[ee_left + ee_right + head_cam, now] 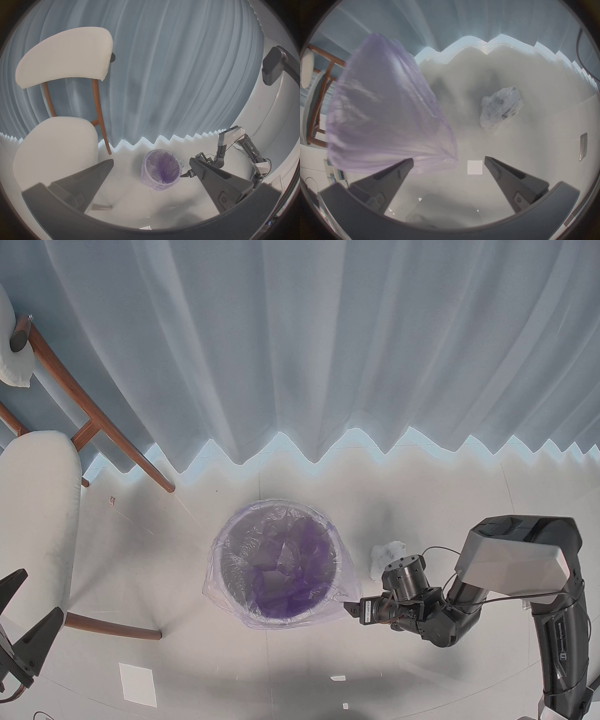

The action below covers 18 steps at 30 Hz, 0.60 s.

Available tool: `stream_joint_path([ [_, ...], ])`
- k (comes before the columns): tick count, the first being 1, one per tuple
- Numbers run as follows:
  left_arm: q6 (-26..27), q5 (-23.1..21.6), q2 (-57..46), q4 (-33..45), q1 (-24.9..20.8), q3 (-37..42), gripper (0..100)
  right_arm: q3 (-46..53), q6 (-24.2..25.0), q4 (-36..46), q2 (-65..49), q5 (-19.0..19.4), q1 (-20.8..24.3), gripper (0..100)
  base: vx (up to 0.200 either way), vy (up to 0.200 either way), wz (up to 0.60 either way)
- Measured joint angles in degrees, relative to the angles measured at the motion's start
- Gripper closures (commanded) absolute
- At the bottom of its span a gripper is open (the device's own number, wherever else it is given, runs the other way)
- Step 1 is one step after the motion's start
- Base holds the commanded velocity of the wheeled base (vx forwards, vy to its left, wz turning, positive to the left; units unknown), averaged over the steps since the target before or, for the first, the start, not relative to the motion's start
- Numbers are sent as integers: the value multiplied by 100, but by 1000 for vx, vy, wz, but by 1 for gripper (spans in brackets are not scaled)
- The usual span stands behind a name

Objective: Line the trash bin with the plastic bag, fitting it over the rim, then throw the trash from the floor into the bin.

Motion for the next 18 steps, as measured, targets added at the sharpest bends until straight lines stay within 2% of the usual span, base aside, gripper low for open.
stream_joint_path([
  [6,30,-87,134,49,-196,-206,0,1054,93,-148,-955,252,96,0,0,0,0],
  [12,-346,-130,752,279,-304,-675,0,2050,421,-271,-2371,419,83,0,0,0,0],
  [18,-939,-530,1902,453,-328,-950,0,2742,1013,-336,-3834,55,-59,0,0,0,0],
])
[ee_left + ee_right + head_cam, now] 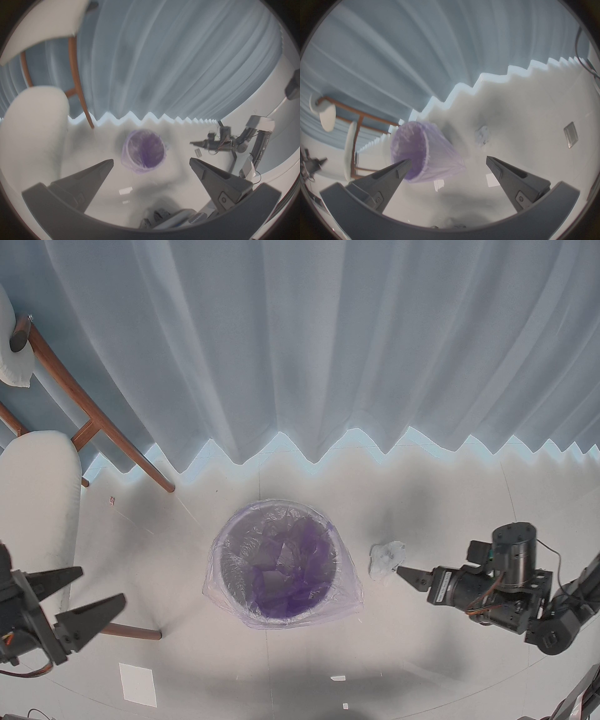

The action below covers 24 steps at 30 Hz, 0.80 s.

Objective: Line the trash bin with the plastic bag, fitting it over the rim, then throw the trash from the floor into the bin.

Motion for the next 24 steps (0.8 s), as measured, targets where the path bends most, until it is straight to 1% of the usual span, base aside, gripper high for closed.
stream_joint_path([
  [4,-308,-352,883,-41,143,-23,0,364,276,-11,-808,-217,-88,0,0,0,0],
  [8,-468,-670,1853,-522,549,-12,0,701,391,-13,-1475,-323,-157,0,0,0,0],
  [11,-530,-825,2503,-1341,898,5,0,900,435,-22,-1844,-364,-234,0,0,0,0],
  [14,-583,-976,3139,-2403,1237,-1,0,1095,464,-28,-2148,-402,-325,0,0,0,0],
  [17,-634,-1341,3803,-3117,1546,-56,0,1321,478,-41,-2421,-435,-424,0,0,0,0],
  [21,-662,-1942,4481,-3388,1801,-158,0,1549,468,-63,-2690,-460,-553,0,0,0,0],
  [24,-673,-2036,4881,-3476,1880,-290,0,1632,453,-79,-2815,-466,-645,0,0,0,0],
])
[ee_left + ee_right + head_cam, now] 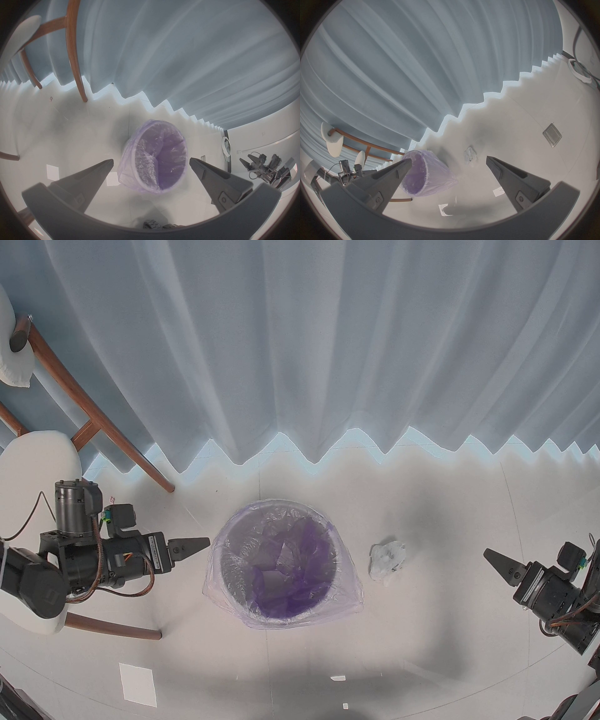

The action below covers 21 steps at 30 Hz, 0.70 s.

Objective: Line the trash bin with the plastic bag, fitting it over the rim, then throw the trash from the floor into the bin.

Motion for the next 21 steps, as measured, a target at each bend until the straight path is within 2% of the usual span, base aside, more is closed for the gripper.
stream_joint_path([
  [9,-16,17,1051,-581,66,-650,0,30,-132,-74,-141,-2,-151,0,0,0,0],
  [21,-13,38,2286,-690,88,-1790,0,9,-154,-158,-162,-2,-336,0,0,0,0],
])
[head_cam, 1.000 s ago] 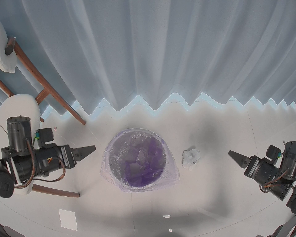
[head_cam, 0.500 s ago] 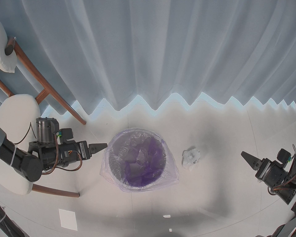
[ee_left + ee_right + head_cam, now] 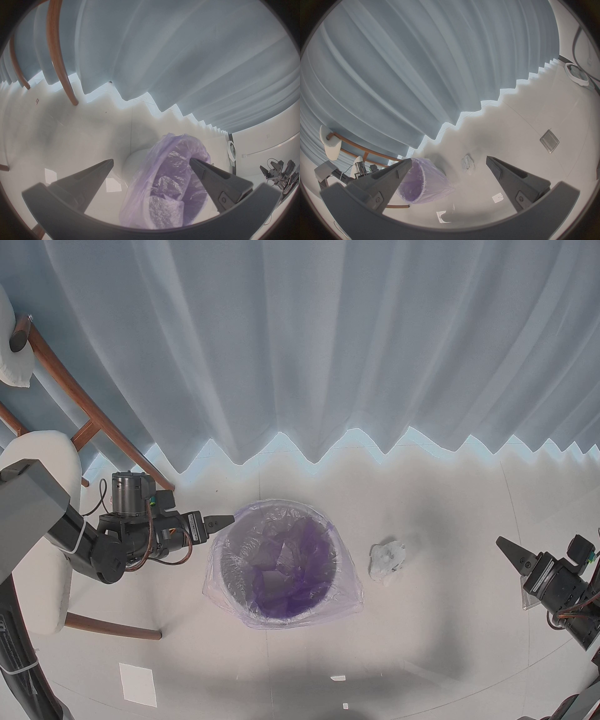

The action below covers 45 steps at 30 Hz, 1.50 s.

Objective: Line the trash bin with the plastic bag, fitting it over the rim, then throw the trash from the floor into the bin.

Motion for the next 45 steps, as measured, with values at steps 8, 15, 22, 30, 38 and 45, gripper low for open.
stream_joint_path([
  [8,-2,34,416,-4,-11,-363,0,24,-7,-1,-4,0,-41,0,0,0,0],
  [15,-235,44,642,2,117,-490,0,27,-2,-1,0,2,-46,0,0,0,0],
  [22,-427,116,702,-11,87,-521,100,29,0,-1,2,2,-60,0,0,0,0],
  [30,-444,160,702,-15,17,-608,100,46,0,2,5,5,-110,0,0,0,0],
  [38,-450,165,667,-17,-149,-719,100,60,-5,11,5,7,-127,0,0,0,0],
  [45,-449,167,553,-11,-344,-619,100,93,-7,7,5,9,-124,0,0,0,0],
])
